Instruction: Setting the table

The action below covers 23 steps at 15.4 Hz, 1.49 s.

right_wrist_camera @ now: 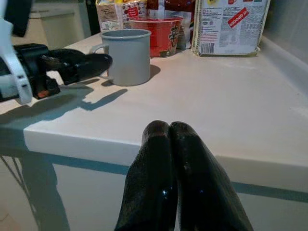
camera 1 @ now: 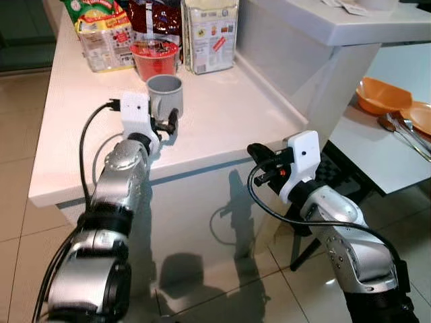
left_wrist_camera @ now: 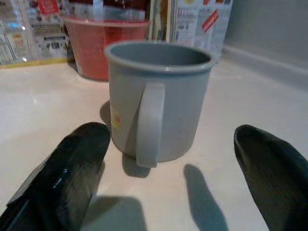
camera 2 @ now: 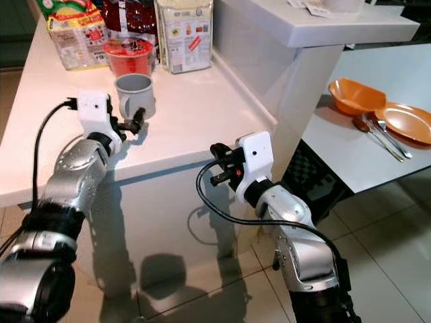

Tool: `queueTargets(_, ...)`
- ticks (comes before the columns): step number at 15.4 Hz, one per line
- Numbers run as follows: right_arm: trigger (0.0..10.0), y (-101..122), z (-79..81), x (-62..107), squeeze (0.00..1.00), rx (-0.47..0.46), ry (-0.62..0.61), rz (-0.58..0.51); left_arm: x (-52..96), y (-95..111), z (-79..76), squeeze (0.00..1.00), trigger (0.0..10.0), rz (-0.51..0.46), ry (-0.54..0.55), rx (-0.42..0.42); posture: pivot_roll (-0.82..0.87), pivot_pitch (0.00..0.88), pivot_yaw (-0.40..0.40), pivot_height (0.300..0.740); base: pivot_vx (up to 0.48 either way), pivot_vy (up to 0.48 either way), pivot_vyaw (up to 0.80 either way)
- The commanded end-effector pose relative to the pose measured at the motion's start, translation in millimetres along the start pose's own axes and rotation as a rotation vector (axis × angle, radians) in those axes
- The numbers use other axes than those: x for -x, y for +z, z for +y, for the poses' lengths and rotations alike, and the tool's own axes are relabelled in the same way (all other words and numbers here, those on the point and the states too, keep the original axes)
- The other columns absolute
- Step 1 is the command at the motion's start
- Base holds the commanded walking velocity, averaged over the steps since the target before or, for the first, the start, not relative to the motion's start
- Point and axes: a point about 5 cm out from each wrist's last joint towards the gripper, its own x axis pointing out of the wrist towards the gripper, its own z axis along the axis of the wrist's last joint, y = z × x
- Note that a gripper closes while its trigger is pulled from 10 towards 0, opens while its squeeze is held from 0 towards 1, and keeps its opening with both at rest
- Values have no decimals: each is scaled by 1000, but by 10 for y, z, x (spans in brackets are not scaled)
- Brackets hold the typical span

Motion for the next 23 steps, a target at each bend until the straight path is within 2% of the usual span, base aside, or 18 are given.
queueTargets(1, 10000, 52, 19, 3, 0, 13, 15, -12, -40, 17, -7, 1000, 10000, 1, -6, -4, -12, 0, -55, 740, 0, 0, 0)
queueTargets(4, 10000, 57, 29, 4, 0, 19, 27, -9, -118, 51, -34, 1000, 10000, -6, -12, 0, -15, 0, -55, 740, 0, 0, 0)
queueTargets(5, 10000, 57, 30, 8, 0, 19, 28, -9, -129, 57, -34, 1000, 5765, -11, -8, -8, -19, 0, -53, 740, 0, 0, 0)
queueTargets(6, 10000, 56, 30, 10, 0, 20, 28, -8, -132, 57, -30, 1000, 0, -11, -5, -8, -19, 0, -53, 740, 0, 0, 0)
queueTargets(7, 10000, 56, 30, 10, 0, 19, 28, -8, -136, 50, -22, 1000, 0, -8, -2, -8, -19, 0, -54, 740, 0, 0, 0)
queueTargets(8, 10000, 57, 33, 9, 0, 17, 29, -7, -139, 29, -3, 643, 0, -1, 6, -8, -19, 0, -54, 740, 0, 0, 0)
queueTargets(9, 10000, 58, 33, 6, 0, 17, 30, -7, -140, 25, 0, 643, 0, -1, 6, -5, -17, 0, -56, 740, 0, 0, 0)
queueTargets(10, 10000, 58, 35, 4, 0, 15, 30, -7, -140, 16, 7, 208, 0, 0, 8, 0, -17, 0, -56, 740, 0, 0, 0)
queueTargets(11, 10000, 58, 36, 3, 0, 14, 31, -7, -139, -2, 18, 0, 0, 4, 14, 5, -17, 0, -56, 740, 0, 0, 0)
queueTargets(18, 10000, 66, 29, -11, 0, 13, 28, -11, -148, -5, 45, 0, 0, 0, 42, 31, -18, 0, -56, 740, 0, 0, 0)
queueTargets(23, 10000, 74, 22, -19, 0, 18, 28, -13, -173, 18, -8, 0, 0, -4, 29, 42, -22, 0, -55, 740, 0, 0, 0)
